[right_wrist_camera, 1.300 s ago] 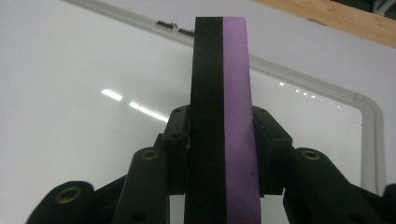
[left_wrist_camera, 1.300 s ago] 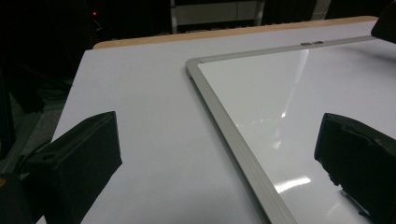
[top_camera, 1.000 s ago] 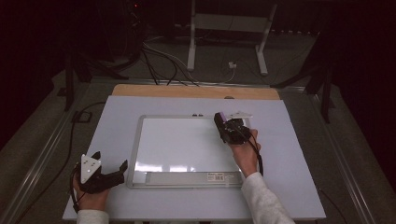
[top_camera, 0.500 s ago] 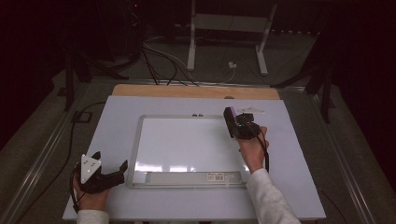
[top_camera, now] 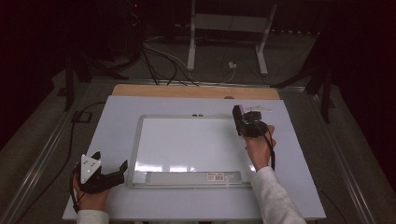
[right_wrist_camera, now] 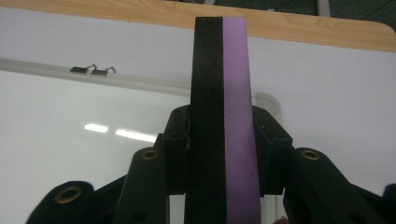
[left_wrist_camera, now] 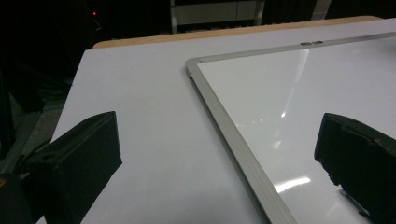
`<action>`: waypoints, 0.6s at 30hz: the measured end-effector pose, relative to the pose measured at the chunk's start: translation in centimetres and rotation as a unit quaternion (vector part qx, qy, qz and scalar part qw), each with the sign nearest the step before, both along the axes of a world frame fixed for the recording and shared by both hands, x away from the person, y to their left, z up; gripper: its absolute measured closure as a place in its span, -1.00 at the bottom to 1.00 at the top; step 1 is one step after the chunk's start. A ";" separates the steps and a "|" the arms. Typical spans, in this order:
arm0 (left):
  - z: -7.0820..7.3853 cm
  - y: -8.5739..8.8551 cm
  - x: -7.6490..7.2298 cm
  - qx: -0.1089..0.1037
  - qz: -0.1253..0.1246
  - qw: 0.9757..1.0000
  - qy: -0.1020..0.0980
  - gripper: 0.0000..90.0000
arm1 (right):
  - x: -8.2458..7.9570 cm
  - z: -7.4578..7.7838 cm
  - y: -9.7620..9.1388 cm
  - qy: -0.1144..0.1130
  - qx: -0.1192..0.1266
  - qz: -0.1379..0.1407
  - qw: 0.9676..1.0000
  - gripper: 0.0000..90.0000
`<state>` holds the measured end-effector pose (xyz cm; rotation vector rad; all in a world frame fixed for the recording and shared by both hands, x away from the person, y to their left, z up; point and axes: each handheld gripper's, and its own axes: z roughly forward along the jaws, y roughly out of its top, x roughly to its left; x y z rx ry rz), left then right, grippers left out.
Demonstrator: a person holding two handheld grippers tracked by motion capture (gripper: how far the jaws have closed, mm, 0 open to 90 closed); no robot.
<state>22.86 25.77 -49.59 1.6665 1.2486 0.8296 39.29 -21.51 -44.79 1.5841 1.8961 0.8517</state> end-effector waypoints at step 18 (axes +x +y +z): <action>0.0 0.0 0.0 0.000 0.000 1.000 0.000 -0.97 | 0.6 -0.6 -1.1 0.011 -0.008 -0.026 1.000 0.42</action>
